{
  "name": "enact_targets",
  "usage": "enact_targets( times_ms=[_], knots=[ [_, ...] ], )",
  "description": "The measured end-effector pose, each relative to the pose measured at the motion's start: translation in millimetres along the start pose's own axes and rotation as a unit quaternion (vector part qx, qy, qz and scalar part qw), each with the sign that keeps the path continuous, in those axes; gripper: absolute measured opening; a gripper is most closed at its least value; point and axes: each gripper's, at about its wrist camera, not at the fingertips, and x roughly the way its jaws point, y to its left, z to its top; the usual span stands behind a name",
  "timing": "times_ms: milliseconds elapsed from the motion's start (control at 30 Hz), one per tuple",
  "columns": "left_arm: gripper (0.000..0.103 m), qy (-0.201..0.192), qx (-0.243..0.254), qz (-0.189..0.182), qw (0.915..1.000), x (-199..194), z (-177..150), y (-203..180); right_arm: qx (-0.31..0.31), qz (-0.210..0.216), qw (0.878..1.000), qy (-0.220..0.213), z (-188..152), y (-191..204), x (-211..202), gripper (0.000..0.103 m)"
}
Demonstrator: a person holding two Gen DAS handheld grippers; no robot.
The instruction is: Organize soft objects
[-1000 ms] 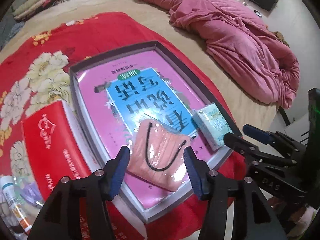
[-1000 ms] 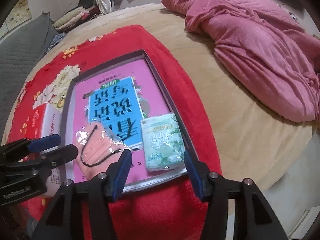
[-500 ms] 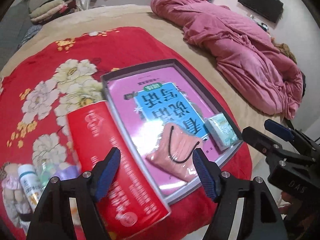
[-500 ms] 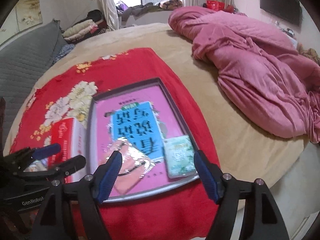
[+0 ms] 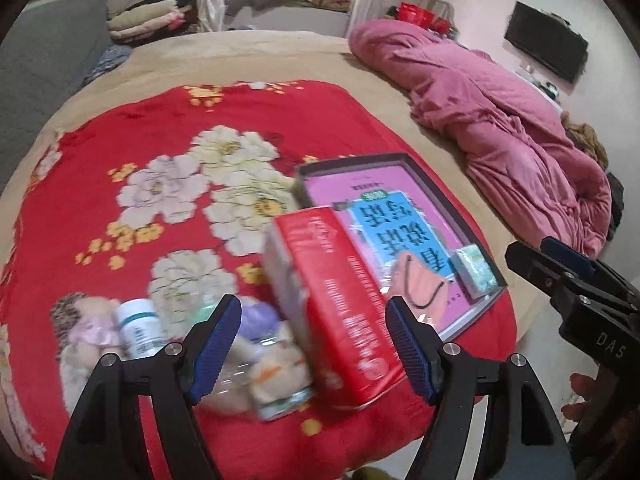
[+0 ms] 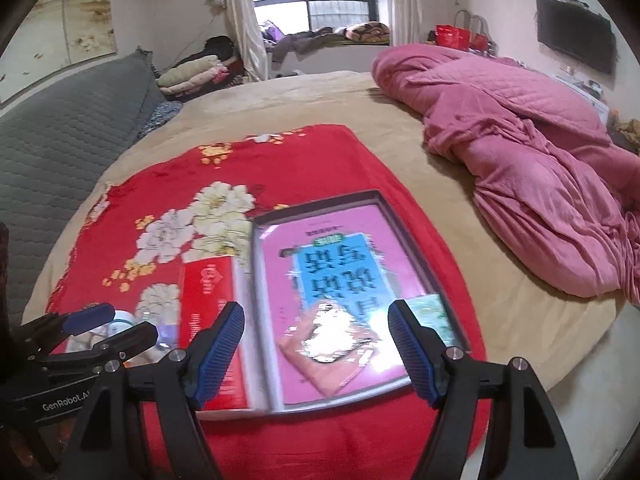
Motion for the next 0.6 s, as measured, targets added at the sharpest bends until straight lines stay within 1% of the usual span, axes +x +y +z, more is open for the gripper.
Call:
enact_targets(
  times_ms=[267,333,500,600],
  knots=[
    [0.076,-0.019,-0.04,0.04,0.9982,-39,-20,73,-0.035,0.031,0.999,-0.009,-2,65,-11,0.074],
    [0.076,-0.023,-0.046,0.056,0.9971,-51,-24,90,-0.042,0.036,0.998,-0.011,-2,79,-13,0.074],
    [0.076,-0.032,-0.072,0.065,0.9948,-72,-30,129,-0.062,0.045,0.997,-0.012,-3,110,-17,0.074],
    [0.076,-0.038,-0.088,0.07,0.993,-81,-34,146,-0.073,0.051,0.996,-0.011,-3,125,-18,0.074]
  ],
)
